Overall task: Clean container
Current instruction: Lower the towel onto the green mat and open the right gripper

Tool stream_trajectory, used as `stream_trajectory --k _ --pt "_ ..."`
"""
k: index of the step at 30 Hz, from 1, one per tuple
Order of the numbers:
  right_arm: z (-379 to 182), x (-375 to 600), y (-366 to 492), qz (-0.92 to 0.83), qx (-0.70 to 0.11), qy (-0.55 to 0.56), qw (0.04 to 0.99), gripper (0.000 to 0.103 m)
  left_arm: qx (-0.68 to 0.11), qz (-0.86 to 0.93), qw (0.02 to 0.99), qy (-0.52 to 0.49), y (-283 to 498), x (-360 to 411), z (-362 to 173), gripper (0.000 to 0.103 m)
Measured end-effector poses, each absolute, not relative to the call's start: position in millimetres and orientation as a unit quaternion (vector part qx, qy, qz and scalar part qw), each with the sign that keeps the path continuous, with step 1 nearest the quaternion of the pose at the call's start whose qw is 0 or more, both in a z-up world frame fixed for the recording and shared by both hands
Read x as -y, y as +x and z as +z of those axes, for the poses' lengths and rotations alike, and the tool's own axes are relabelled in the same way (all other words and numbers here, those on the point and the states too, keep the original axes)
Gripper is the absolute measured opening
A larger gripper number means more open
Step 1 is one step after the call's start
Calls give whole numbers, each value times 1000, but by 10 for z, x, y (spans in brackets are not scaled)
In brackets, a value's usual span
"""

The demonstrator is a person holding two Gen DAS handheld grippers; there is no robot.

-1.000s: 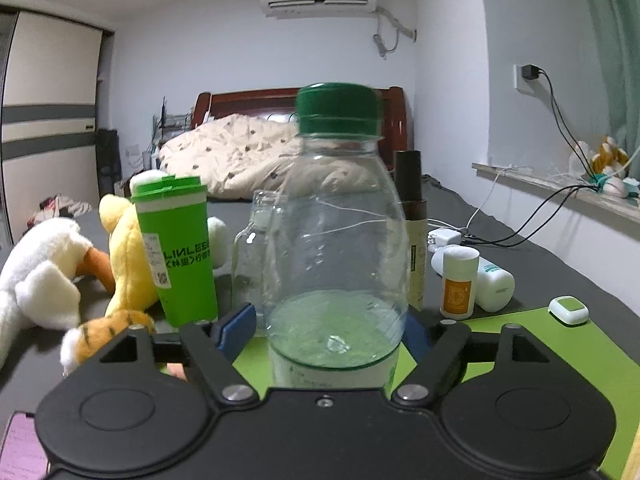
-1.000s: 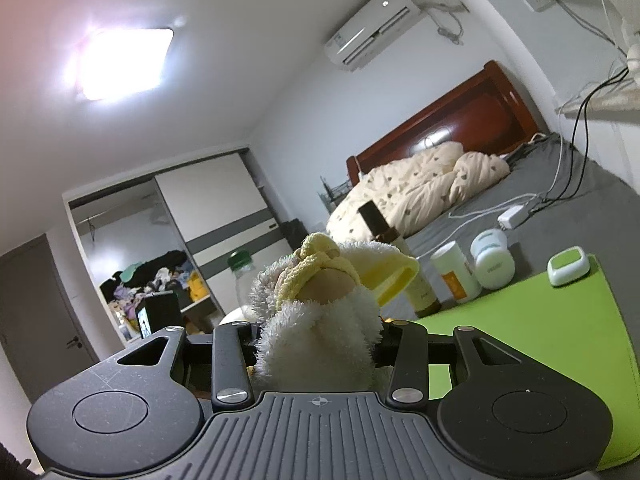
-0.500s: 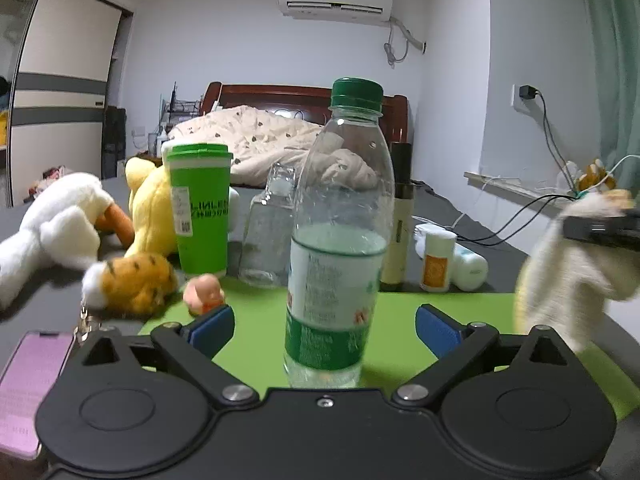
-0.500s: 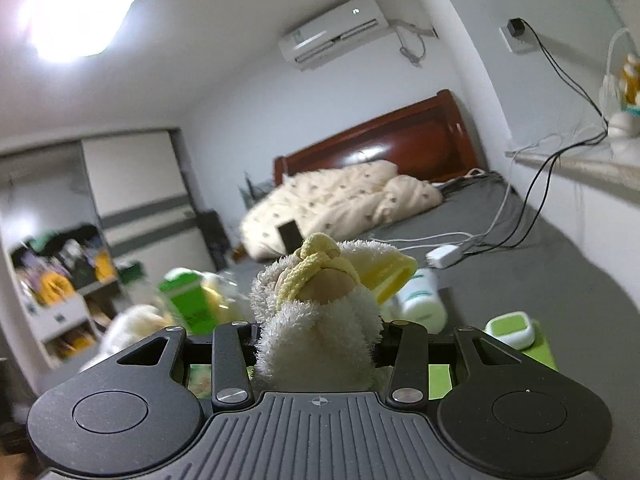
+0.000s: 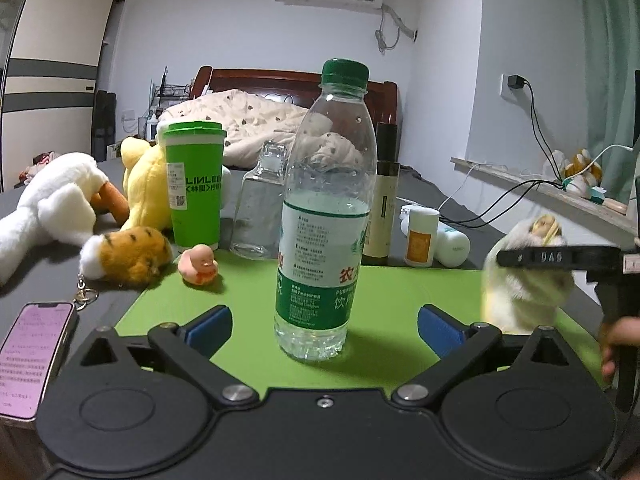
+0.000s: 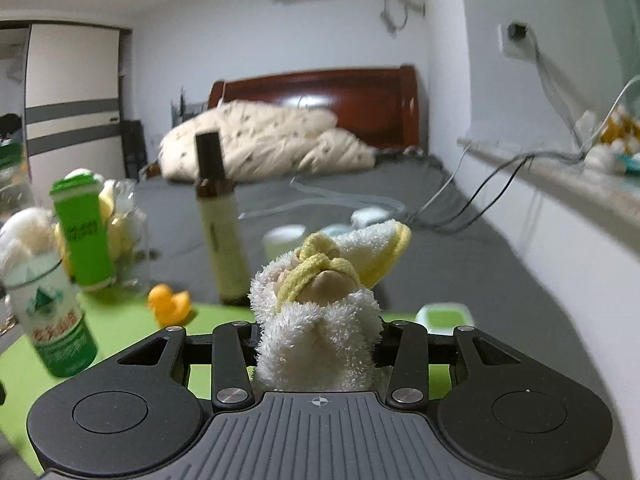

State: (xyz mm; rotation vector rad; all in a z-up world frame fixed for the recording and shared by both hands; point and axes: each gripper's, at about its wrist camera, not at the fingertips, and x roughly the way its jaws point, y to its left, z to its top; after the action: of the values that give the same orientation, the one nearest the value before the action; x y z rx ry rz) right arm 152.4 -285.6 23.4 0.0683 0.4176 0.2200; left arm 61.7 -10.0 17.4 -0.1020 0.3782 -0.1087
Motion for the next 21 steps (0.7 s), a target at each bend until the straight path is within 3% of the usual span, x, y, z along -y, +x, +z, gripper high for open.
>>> stream_trajectory --k 16,17,18,19,21 --pt "-149 2875 1529 100 -281 61 953 44 -217 -65 973 -51 578 177 48 100" --pt "-153 2872 1537 96 -285 60 952 53 -218 -65 973 -50 578 182 46 100" --pt "-161 2862 1546 92 -289 57 951 81 -219 -64 972 -50 577 185 42 100" --pt "-173 2851 1554 87 -291 53 951 93 -220 -65 972 -51 576 185 39 100" --pt "-174 2825 1540 84 -284 44 954 93 -222 -64 971 -53 578 187 33 100"
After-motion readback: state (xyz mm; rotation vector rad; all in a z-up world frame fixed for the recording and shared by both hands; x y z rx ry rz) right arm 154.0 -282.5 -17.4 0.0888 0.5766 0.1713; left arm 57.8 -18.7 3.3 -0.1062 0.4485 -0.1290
